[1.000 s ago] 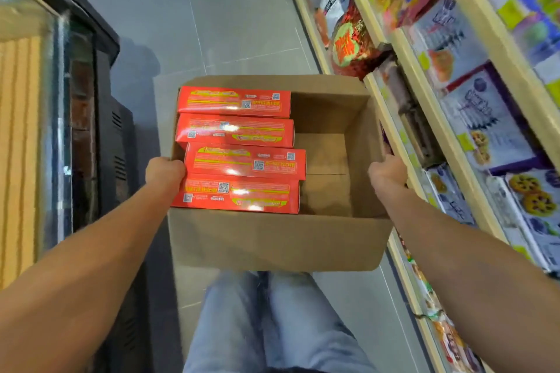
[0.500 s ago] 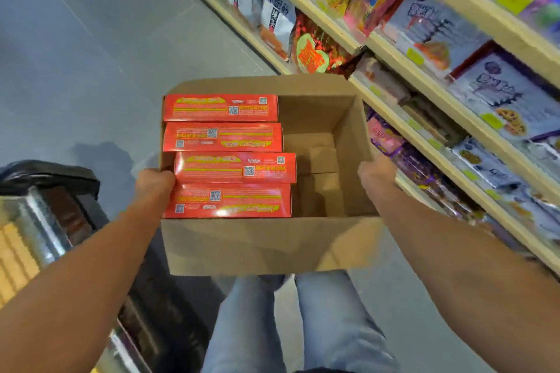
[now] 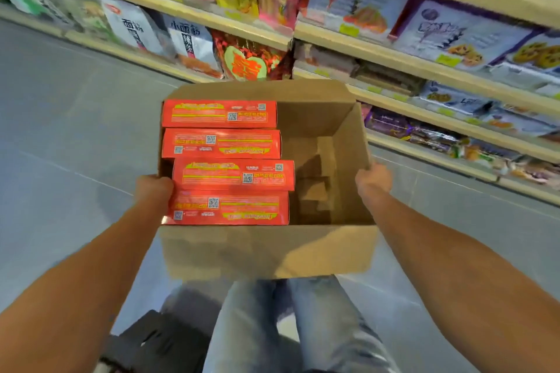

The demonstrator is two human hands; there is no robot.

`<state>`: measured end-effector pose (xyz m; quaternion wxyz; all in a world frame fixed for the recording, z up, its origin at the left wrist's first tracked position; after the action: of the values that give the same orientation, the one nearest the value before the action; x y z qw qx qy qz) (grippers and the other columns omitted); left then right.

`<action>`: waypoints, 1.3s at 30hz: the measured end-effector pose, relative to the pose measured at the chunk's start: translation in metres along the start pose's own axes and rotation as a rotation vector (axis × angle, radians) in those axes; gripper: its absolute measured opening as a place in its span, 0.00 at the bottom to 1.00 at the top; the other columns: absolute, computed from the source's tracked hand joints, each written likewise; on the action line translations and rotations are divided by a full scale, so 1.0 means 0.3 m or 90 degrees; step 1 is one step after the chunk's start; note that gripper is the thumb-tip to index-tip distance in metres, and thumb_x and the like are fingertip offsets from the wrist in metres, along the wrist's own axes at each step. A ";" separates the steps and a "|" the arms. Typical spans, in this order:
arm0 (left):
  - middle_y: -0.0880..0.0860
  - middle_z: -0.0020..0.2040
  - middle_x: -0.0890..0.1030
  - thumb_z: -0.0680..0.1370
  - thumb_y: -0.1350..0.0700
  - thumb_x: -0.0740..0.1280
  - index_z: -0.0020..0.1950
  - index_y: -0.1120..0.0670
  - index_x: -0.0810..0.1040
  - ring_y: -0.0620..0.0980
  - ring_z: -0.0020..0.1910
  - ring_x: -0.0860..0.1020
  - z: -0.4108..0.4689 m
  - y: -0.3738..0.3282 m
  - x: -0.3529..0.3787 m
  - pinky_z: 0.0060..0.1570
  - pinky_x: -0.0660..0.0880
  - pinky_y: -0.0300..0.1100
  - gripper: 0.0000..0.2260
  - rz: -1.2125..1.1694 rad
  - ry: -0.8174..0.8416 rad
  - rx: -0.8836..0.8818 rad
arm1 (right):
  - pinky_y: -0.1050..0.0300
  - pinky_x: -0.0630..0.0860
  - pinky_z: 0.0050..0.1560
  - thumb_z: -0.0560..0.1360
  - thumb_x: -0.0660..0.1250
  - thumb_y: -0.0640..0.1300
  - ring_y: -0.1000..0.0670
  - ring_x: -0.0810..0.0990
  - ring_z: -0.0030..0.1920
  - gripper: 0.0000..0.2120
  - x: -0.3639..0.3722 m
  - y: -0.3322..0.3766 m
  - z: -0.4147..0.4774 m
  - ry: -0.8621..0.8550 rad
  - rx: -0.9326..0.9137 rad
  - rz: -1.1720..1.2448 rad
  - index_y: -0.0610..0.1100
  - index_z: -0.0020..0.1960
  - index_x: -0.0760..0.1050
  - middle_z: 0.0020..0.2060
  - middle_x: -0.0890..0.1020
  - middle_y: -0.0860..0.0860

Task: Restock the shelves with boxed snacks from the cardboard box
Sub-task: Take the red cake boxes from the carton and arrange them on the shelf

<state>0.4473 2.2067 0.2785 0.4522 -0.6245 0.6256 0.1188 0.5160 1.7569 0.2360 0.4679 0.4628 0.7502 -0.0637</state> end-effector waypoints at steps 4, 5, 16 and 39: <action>0.63 0.42 0.78 0.71 0.66 0.59 0.47 0.65 0.79 0.63 0.44 0.80 0.115 -0.084 0.110 0.50 0.78 0.54 0.10 0.054 0.036 0.030 | 0.49 0.76 0.57 0.76 0.61 0.37 0.40 0.79 0.56 0.12 0.006 -0.053 0.040 -0.024 0.063 0.069 0.38 0.58 0.76 0.54 0.80 0.40; 0.63 0.43 0.80 0.71 0.65 0.59 0.49 0.64 0.80 0.64 0.45 0.80 0.137 -0.101 0.135 0.51 0.78 0.56 0.12 0.070 0.042 0.033 | 0.49 0.76 0.57 0.76 0.61 0.37 0.41 0.79 0.56 0.12 0.007 -0.068 0.042 -0.031 0.078 0.080 0.39 0.58 0.76 0.54 0.80 0.41; 0.60 0.53 0.81 0.76 0.61 0.59 0.57 0.58 0.80 0.63 0.50 0.80 0.234 -0.249 0.455 0.53 0.77 0.50 0.14 0.179 0.119 0.081 | 0.55 0.74 0.55 0.77 0.58 0.36 0.42 0.78 0.57 0.14 0.076 -0.297 0.077 -0.106 0.234 0.105 0.38 0.61 0.75 0.56 0.80 0.41; 0.63 0.52 0.81 0.75 0.64 0.58 0.55 0.60 0.80 0.63 0.52 0.79 0.614 -0.051 1.293 0.49 0.73 0.47 0.15 0.213 0.094 0.108 | 0.51 0.79 0.56 0.78 0.56 0.36 0.44 0.81 0.51 0.12 0.611 -0.679 0.726 -0.156 0.266 0.147 0.40 0.54 0.78 0.50 0.82 0.44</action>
<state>0.6110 2.0738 -0.0957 0.4299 -0.4784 0.7600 0.0928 0.4779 1.6435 -0.0929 0.4533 0.6206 0.6011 -0.2192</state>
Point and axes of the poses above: each hand's wrist, its own z-axis towards the middle knuckle, its own x-axis out of the palm, y = z × x, the point moved 6 cm from there along z, towards the middle knuckle
